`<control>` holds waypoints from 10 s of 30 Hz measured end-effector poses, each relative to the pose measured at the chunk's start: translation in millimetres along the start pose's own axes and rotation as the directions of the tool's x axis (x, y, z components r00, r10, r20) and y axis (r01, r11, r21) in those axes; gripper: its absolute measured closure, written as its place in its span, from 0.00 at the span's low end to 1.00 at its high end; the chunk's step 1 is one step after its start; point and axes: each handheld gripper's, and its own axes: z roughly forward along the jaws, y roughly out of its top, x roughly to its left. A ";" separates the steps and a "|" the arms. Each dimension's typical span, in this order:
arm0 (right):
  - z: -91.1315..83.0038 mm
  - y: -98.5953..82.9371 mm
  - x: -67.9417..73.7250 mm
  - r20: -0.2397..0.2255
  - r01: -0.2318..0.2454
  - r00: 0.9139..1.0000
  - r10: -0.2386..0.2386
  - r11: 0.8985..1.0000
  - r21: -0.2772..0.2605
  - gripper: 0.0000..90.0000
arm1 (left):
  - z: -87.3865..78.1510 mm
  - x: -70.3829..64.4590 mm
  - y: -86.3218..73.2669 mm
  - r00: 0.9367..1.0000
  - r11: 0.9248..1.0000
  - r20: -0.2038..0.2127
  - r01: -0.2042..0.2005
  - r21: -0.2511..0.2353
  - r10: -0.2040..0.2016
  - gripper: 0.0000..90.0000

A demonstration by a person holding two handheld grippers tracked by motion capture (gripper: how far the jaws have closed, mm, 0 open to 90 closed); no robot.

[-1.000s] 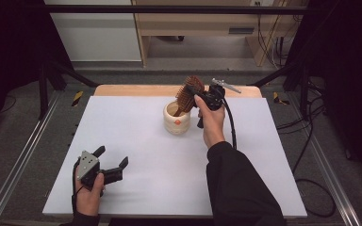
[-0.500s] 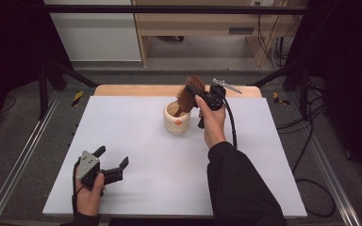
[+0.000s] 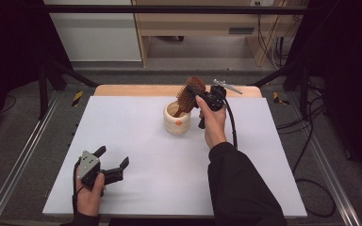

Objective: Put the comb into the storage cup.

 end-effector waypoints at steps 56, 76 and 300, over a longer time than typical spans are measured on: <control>2.7 -2.6 2.1 0.020 0.037 0.999 -0.038 0.999 0.032 0.30 | 0.1 -0.2 -0.1 1.000 1.000 0.002 -0.001 0.001 0.001 0.02; -1.7 -1.7 4.6 0.034 0.094 0.995 -0.097 0.993 0.073 0.11 | -0.2 -0.2 0.0 1.000 1.000 0.001 -0.001 0.001 0.001 0.02; -241.7 -54.9 -61.2 0.217 0.452 0.874 -0.434 0.891 -0.041 0.04 | -35.1 35.0 -5.1 0.999 0.998 -0.041 0.000 -0.065 -0.003 0.03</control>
